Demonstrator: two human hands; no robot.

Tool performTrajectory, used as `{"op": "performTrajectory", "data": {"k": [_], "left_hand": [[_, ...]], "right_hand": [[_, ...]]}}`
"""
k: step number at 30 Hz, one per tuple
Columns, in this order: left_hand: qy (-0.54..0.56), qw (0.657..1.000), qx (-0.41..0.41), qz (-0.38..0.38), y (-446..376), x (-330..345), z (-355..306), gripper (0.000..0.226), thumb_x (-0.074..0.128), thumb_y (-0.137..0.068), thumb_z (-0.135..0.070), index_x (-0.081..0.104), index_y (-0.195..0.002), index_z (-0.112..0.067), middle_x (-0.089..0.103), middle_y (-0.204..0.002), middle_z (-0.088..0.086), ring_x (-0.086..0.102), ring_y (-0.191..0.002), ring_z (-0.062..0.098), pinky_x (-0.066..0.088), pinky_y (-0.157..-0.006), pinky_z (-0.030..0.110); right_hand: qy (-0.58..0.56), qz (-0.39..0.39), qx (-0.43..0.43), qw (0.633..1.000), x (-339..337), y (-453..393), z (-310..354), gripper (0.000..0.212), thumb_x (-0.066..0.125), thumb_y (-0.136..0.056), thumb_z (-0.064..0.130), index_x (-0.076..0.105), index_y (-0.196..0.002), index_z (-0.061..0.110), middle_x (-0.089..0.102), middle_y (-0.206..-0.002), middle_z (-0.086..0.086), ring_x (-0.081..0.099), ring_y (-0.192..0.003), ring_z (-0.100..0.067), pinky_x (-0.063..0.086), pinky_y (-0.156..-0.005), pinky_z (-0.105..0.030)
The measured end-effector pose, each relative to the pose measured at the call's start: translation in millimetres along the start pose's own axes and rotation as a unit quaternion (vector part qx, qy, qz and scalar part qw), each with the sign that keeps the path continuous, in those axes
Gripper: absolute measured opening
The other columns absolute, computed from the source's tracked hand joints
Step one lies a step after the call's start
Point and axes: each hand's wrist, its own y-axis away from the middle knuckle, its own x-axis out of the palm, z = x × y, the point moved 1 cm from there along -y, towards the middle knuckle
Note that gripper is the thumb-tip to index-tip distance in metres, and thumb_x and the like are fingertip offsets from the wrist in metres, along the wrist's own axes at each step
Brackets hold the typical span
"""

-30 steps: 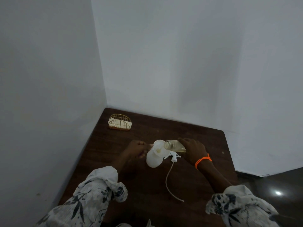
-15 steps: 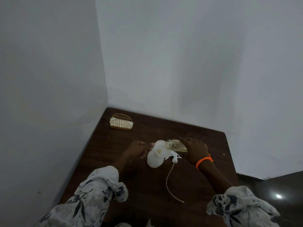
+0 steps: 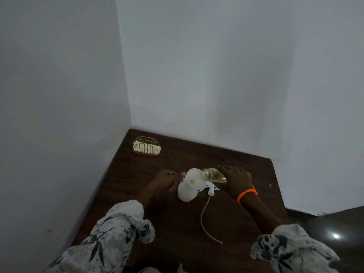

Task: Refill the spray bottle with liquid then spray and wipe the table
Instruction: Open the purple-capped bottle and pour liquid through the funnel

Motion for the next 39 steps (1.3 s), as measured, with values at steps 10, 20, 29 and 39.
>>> {"op": "performTrajectory", "data": {"k": [10, 20, 29, 39], "left_hand": [[-0.006, 1.000, 0.006, -0.006, 0.6, -0.1, -3.4, 0.033, 0.074, -0.088, -0.044, 0.078, -0.089, -0.011, 0.065, -0.070, 0.003, 0.057, -0.059, 0.013, 0.048, -0.053, 0.024], [0.003, 1.000, -0.003, -0.002, -0.8, -1.9, 0.2, 0.032, 0.077, -0.087, -0.044, 0.079, -0.086, -0.012, 0.064, -0.069, 0.004, 0.057, -0.057, 0.014, 0.047, -0.053, 0.026], [0.003, 1.000, 0.001, 0.004, 0.7, -1.0, 0.5, 0.030, 0.075, -0.088, -0.042, 0.079, -0.087, -0.012, 0.064, -0.069, 0.005, 0.055, -0.057, 0.015, 0.045, -0.052, 0.026], [-0.004, 1.000, 0.003, -0.001, -1.9, -1.4, 1.2, 0.032, 0.076, -0.087, -0.046, 0.080, -0.086, -0.014, 0.066, -0.070, 0.004, 0.057, -0.060, 0.016, 0.047, -0.053, 0.026]], "right_hand": [[0.014, -0.004, 0.007, 1.000, -3.0, 1.1, -2.1, 0.066, 0.066, -0.089, 0.038, 0.039, -0.149, 0.037, 0.051, -0.148, 0.007, 0.050, -0.134, -0.020, 0.041, -0.102, -0.036], [0.019, -0.020, -0.006, 1.000, -5.3, -0.5, -2.8, 0.065, 0.067, -0.087, 0.040, 0.041, -0.147, 0.035, 0.053, -0.146, 0.007, 0.051, -0.133, -0.020, 0.039, -0.104, -0.034], [0.008, -0.032, -0.009, 0.999, -8.3, 0.7, -0.9, 0.062, 0.068, -0.087, 0.033, 0.044, -0.144, 0.034, 0.057, -0.141, 0.007, 0.054, -0.129, -0.020, 0.039, -0.103, -0.035], [-0.011, -0.032, -0.031, 0.999, 3.2, -5.7, -5.3, 0.064, 0.075, -0.080, 0.030, 0.051, -0.140, 0.028, 0.063, -0.133, 0.000, 0.058, -0.124, -0.024, 0.040, -0.107, -0.041]]}}
